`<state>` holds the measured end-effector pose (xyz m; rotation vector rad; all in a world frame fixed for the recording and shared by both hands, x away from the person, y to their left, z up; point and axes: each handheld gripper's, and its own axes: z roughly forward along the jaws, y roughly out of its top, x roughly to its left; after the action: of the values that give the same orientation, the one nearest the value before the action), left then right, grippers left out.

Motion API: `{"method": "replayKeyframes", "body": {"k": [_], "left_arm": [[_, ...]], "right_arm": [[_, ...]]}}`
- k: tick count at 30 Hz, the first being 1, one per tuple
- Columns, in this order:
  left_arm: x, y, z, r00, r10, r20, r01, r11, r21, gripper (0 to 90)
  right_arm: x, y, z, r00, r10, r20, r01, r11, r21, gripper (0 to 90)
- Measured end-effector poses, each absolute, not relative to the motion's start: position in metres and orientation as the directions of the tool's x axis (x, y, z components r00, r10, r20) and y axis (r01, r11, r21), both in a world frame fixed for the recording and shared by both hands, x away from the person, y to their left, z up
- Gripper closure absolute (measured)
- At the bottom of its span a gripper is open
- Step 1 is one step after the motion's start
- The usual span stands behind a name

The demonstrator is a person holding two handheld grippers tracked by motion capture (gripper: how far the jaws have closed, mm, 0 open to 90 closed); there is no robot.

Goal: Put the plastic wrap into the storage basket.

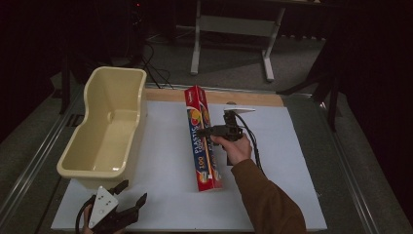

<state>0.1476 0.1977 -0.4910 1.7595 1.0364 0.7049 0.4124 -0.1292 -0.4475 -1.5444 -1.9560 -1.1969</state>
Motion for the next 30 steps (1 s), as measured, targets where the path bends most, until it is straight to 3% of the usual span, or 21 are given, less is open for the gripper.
{"method": "replayKeyframes", "body": {"k": [30], "left_arm": [[0.147, 0.198, -0.491, 0.478, 0.878, 0.013, 0.332, -0.195, 0.923, 29.2]], "right_arm": [[0.414, -0.08, -0.432, -0.232, 0.402, 0.886, 0.947, -0.114, 0.299, 40.0]]}}
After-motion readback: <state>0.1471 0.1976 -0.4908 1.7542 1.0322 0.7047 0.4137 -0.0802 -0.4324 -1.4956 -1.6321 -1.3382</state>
